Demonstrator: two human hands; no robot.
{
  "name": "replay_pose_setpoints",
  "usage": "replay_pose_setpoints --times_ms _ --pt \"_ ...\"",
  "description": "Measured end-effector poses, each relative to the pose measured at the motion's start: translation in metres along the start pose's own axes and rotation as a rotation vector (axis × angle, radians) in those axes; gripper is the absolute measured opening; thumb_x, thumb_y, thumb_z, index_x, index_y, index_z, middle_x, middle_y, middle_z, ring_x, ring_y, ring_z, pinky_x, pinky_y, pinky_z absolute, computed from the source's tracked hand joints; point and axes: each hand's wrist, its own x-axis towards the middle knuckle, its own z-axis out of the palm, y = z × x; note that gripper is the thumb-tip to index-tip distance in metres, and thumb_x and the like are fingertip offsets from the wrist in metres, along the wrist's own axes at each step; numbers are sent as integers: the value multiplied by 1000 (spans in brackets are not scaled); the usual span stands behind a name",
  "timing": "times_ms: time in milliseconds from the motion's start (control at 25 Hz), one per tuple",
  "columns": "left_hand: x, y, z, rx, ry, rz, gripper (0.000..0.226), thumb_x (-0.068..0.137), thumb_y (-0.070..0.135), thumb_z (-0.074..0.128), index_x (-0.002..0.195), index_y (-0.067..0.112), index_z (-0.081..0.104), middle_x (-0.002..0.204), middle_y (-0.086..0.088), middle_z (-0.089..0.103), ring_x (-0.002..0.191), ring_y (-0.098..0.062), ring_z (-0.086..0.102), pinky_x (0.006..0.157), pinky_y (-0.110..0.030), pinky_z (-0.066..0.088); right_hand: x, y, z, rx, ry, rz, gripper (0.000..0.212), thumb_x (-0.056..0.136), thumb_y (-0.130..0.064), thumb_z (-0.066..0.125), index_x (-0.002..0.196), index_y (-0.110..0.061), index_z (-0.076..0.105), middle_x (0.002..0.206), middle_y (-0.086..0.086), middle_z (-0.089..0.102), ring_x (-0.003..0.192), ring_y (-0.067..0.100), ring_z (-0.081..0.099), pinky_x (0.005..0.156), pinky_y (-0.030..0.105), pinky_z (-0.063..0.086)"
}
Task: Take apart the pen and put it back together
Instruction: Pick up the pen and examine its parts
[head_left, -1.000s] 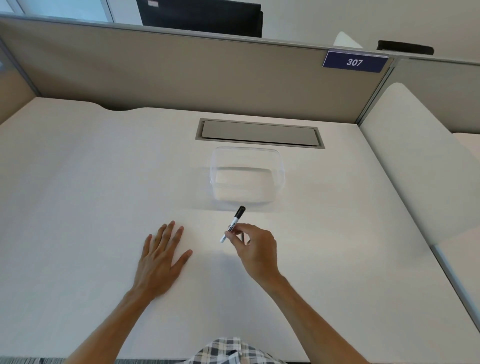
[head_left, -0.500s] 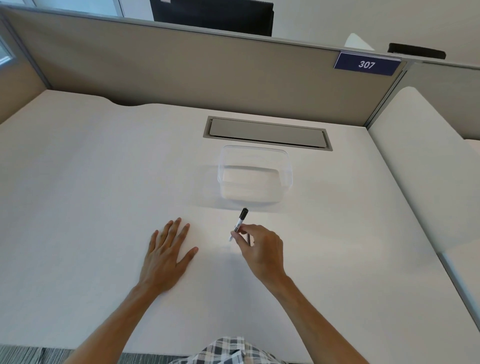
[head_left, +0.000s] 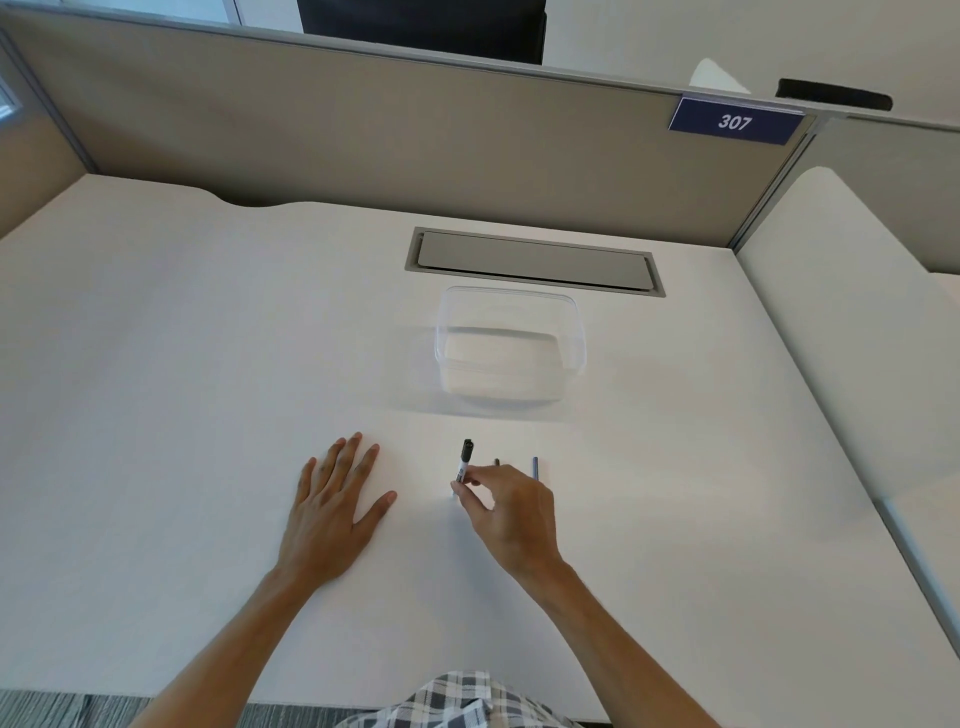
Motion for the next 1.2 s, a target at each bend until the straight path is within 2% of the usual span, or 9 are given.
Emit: replay_pose_setpoints --times_ms 200,320,480,560,760,920,1000,1120,1200 --pt "0 0 0 -1 3 -1 72 91 66 18 152 29 18 162 3 12 149 -15 6 121 -44 9 5 0 -6 -4 39 9 4 80 -23 80 83 -23 77 77 -12 75 68 7 63 62 15 38" --pt "-1 0 -1 -4 10 -1 72 91 66 17 152 29 19 162 3 13 149 -16 7 121 -44 9 15 -1 -15 35 64 30 1 83 -26 77 84 -25 77 81 -13 76 72 5 66 60 22 45" --pt "0 1 -1 -8 7 0 72 91 66 18 152 29 18 162 4 12 149 -15 6 121 -43 8 26 -7 -22 81 156 -14 3 84 -30 74 83 -27 76 84 -16 76 73 2 65 57 12 36" --pt "0 1 -1 -10 5 -3 72 91 66 17 152 29 18 162 3 12 149 -15 6 121 -43 8 23 -8 -18 86 169 -29 3 83 -28 75 82 -26 76 82 -14 76 72 2 63 56 13 39" --pt "-1 3 -3 -13 6 -5 72 90 66 17 152 29 18 162 4 12 149 -15 6 121 -44 8 -2 -5 4 -2 27 -118 7 79 -11 81 82 -13 76 72 -5 75 63 16 70 64 25 57" --pt "-1 3 -4 -7 9 -6 73 90 66 17 152 28 19 162 4 12 149 -15 6 121 -43 8 2 -3 3 5 -2 -73 2 84 -16 76 85 -14 76 76 -6 77 67 18 71 83 33 57" --pt "-1 3 -4 -4 9 -6 73 90 66 16 152 28 18 162 4 11 149 -15 6 121 -42 7 2 -3 0 34 -2 -55 3 84 -18 76 86 -15 76 79 -7 77 70 16 71 76 26 54" --pt "-2 2 -3 0 11 -7 72 90 66 16 152 29 18 162 4 11 149 -15 6 121 -42 6 7 -5 -9 15 58 -43 4 81 -20 79 83 -21 76 79 -11 76 65 5 63 61 14 35" --pt "-2 2 -2 -6 9 -5 72 90 66 16 152 29 18 162 4 11 149 -15 5 121 -42 6 13 -7 -16 18 83 -41 2 83 -24 77 82 -24 75 82 -13 76 66 7 60 59 21 39"
